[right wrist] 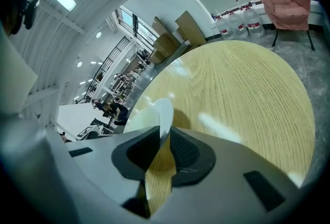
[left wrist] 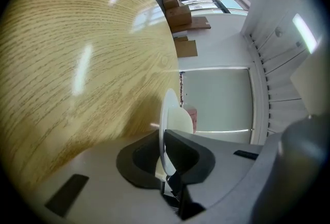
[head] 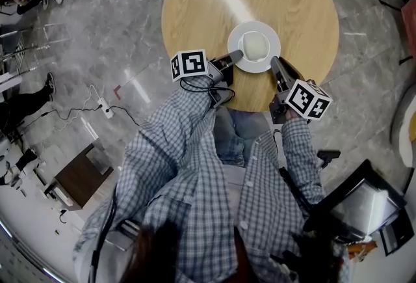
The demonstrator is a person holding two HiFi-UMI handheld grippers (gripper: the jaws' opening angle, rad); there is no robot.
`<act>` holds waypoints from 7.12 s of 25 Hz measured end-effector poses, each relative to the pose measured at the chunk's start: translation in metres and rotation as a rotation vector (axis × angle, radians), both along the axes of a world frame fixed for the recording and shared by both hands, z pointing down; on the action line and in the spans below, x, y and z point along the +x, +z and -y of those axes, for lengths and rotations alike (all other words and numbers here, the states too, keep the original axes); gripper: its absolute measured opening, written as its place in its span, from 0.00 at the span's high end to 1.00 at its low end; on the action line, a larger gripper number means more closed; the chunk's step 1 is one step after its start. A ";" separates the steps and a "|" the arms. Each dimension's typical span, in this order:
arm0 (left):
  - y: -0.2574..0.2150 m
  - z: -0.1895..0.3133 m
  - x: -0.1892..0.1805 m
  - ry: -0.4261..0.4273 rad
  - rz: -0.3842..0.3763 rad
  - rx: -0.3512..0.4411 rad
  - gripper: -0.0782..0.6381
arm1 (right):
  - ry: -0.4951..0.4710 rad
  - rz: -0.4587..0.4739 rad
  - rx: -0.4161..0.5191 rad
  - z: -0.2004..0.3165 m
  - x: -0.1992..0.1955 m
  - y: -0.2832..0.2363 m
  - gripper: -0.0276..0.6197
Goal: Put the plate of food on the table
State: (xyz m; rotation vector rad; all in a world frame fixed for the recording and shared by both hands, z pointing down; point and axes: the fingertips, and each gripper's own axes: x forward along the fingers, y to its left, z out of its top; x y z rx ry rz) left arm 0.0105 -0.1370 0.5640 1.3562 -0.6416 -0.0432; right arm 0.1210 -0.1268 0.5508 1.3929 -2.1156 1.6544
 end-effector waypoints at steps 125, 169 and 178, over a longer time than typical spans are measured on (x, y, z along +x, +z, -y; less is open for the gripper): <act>-0.102 0.003 -0.023 0.221 0.211 0.549 0.88 | -0.165 -0.440 0.344 0.025 -0.003 -0.055 0.95; -0.198 -0.056 -0.035 0.240 0.175 0.750 0.88 | 0.001 -0.409 0.588 -0.032 -0.024 -0.185 0.95; -0.214 -0.098 -0.021 0.208 0.203 0.801 0.88 | -0.020 -0.394 0.608 -0.077 -0.011 -0.192 0.95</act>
